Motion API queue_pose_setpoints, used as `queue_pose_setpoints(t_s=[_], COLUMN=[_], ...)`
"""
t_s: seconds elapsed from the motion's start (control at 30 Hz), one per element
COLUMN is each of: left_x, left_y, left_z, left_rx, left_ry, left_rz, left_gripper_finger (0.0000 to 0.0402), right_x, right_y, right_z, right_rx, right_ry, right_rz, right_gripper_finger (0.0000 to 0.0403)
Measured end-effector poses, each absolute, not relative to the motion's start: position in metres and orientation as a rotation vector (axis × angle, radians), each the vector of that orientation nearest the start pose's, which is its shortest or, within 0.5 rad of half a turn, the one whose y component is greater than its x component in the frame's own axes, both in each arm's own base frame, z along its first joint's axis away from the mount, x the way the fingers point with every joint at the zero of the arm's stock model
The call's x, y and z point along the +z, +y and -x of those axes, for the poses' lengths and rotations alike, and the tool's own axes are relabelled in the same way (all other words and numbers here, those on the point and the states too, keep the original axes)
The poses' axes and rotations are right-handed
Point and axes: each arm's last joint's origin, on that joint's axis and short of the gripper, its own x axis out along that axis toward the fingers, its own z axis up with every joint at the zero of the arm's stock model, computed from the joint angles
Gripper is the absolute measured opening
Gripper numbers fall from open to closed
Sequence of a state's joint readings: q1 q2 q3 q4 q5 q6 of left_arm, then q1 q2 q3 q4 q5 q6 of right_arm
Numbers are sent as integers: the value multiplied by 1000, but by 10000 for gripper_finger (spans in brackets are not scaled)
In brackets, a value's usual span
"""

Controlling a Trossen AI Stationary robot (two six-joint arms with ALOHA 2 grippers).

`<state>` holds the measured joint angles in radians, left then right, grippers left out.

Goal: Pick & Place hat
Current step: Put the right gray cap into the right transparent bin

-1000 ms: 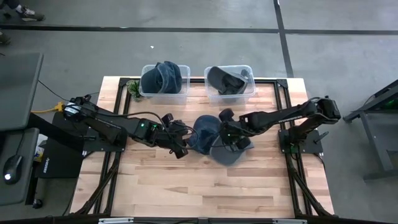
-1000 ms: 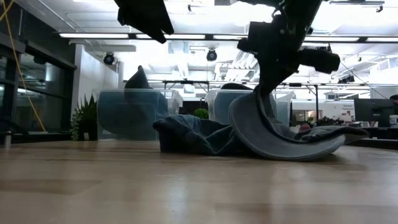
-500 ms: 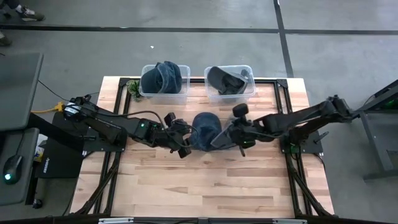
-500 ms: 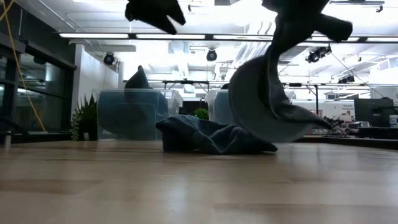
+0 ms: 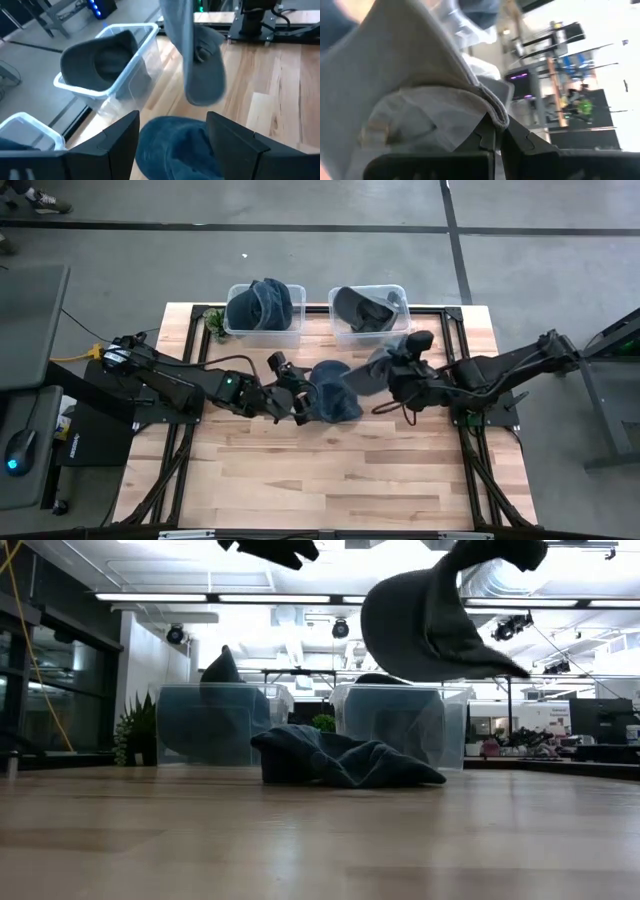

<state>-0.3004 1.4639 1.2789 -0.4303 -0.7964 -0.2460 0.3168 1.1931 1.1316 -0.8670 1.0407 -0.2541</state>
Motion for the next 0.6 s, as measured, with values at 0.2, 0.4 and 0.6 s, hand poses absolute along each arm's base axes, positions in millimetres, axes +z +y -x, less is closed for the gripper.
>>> queue_pose_setpoints(t_s=[0.2, 0.4, 0.6], left_x=[334, 326, 320], left_y=[-72, -57, -45], left_z=[-311, -326, -338], left_rx=[537, 526, 500], left_ry=[431, 439, 436], left_rz=[-125, -99, -59], left_gripper_finger=[227, 227, 227], right_x=[343, 359, 367], right_y=[46, 49, 49], right_z=[-224, -233, -236], right_rx=[-614, -652, -687], right_ry=[708, 613, 584], right_rz=[836, 899, 944], right_gripper_finger=[0, 0, 0])
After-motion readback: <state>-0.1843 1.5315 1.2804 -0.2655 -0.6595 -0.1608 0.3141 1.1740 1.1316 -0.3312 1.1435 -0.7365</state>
